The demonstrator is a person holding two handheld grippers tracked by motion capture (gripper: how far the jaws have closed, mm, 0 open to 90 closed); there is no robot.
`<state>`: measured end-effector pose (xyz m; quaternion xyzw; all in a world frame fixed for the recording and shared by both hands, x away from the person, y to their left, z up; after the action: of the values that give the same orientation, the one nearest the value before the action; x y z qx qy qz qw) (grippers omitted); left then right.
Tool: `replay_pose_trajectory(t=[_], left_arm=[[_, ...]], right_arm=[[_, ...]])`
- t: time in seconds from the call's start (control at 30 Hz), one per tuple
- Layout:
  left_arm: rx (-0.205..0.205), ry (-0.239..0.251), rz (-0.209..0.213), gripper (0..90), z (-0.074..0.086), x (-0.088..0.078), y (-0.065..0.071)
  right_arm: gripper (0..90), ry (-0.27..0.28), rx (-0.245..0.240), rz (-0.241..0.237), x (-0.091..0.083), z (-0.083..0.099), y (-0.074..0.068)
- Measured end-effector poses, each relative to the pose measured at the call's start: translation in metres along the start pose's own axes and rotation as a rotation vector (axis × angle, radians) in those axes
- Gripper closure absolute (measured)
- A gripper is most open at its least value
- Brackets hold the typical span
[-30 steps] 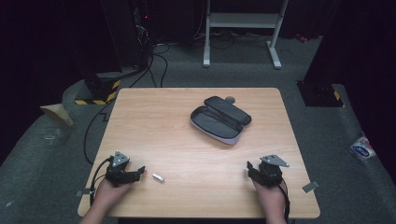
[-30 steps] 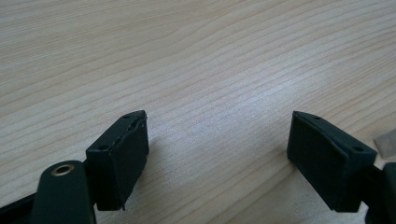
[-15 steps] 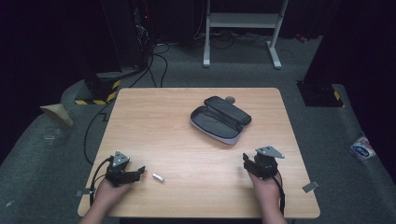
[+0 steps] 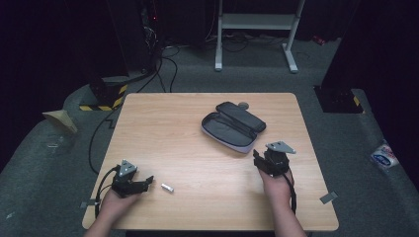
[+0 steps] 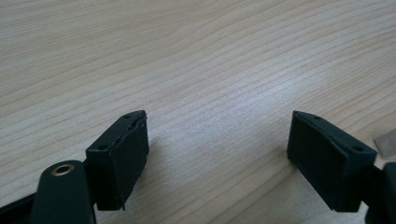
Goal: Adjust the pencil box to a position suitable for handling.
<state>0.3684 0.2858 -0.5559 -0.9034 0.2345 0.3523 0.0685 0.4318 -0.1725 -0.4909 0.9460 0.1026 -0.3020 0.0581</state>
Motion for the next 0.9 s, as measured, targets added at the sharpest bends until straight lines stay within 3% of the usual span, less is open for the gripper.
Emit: replay_pose_trajectory(t=[0.23, 0.53, 0.63, 0.9], left_arm=[[0.0, 0.0, 0.0, 21.0, 0.0, 0.0, 0.0], [0.0, 0.0, 0.0, 21.0, 0.0, 0.0, 0.0], [0.0, 0.0, 0.0, 21.0, 0.0, 0.0, 0.0], [0.003, 0.0, -0.001, 21.0, 0.0, 0.0, 0.0]], right_arm=[[42.8, 0.002, -0.006, -0.002, 0.011, -0.014, -0.004], [43.2, -0.029, 0.033, -0.001, 0.034, -0.024, -0.008], [42.8, -0.032, 0.045, 0.004, 0.043, -0.028, -0.015], [42.5, -0.053, 0.023, 0.009, 0.058, -0.031, -0.027]])
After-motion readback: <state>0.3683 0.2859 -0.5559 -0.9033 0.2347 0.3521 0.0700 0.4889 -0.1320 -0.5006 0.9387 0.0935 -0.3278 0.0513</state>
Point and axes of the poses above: each handheld gripper's, and its own axes: x roughly forward along the jaws, z roughly out of its underside, y roughly to its right, the point moved 4 cm from there along x, roughly forward along the jaws, and after that the axes turned 4 degrees about z, right-handed, at the moved point
